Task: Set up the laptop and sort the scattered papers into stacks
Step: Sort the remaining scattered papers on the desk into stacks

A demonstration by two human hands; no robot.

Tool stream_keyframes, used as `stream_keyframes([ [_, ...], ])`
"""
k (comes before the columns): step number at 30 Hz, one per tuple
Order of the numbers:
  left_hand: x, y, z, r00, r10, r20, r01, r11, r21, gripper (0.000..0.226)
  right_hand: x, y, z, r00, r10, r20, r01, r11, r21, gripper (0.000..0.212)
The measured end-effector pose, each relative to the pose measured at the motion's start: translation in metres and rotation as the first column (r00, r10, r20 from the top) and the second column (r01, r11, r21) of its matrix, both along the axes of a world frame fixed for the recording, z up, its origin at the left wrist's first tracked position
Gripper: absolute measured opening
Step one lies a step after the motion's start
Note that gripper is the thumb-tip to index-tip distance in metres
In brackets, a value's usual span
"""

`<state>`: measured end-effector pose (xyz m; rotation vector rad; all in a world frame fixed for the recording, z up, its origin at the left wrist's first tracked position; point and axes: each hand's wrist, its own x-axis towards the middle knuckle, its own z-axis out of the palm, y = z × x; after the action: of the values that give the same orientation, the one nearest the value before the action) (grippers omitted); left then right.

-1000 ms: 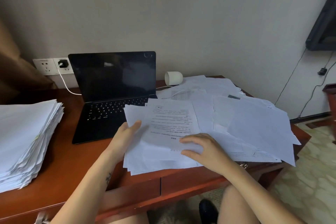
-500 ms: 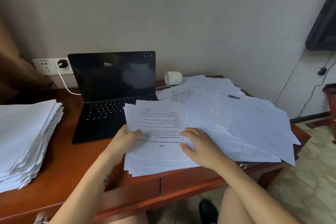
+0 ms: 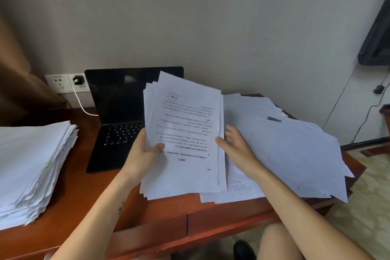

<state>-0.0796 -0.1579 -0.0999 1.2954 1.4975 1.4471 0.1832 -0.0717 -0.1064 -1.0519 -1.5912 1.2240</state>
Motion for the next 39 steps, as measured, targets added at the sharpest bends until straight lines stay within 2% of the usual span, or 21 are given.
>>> stream_keyframes([
  [4,0.007,0.019,0.028,0.996,0.0,-0.085,0.011,0.991,0.132,0.04,0.001,0.018,0.022,0.994,0.014,-0.11,-0.014,1.0,-0.003,0.045],
  [7,0.009,0.028,0.05,0.993,0.04,-0.111,-0.011,0.969,0.248,0.042,0.006,0.027,0.038,0.991,-0.071,-0.112,0.073,0.997,0.009,0.058],
  [9,0.007,0.034,0.062,0.995,0.055,-0.082,-0.028,0.954,0.298,0.044,0.009,0.03,0.047,0.988,-0.068,-0.14,0.072,0.997,0.018,0.048],
  [12,0.007,0.042,0.075,0.997,0.042,-0.061,-0.02,0.949,0.315,0.044,0.013,0.031,0.059,0.986,-0.048,-0.163,0.054,0.998,0.034,0.029],
  [16,0.017,0.054,0.081,0.999,-0.012,-0.046,0.026,0.946,0.325,0.042,0.018,0.039,0.074,0.984,0.004,-0.177,0.008,0.998,0.07,0.025],
  [23,0.047,0.088,0.084,0.998,-0.06,-0.021,0.064,0.933,0.354,0.046,0.033,0.059,0.088,0.964,-0.189,-0.188,0.221,0.961,0.169,0.037],
  [26,0.065,0.101,0.08,0.997,-0.064,-0.048,0.077,0.923,0.377,0.039,0.042,0.059,0.085,0.952,-0.216,-0.216,0.256,0.95,0.178,0.045],
  [29,0.085,0.11,0.066,0.995,-0.097,-0.006,0.093,0.931,0.352,0.028,0.045,0.058,0.069,0.958,-0.209,-0.195,0.244,0.954,0.177,0.045],
  [33,0.1,0.113,0.044,0.992,-0.093,0.08,0.067,0.958,0.278,0.027,0.037,0.054,0.041,0.952,-0.277,-0.133,0.294,0.946,0.138,0.043],
  [36,0.099,0.116,0.033,0.987,-0.054,0.153,0.017,0.972,0.233,0.029,0.037,0.06,0.03,0.944,-0.324,-0.067,0.33,0.936,0.121,0.032],
  [39,0.093,0.118,0.02,0.987,-0.075,0.145,0.056,0.99,0.133,0.03,0.043,0.066,0.024,0.928,-0.371,-0.016,0.371,0.922,0.113,0.024],
])
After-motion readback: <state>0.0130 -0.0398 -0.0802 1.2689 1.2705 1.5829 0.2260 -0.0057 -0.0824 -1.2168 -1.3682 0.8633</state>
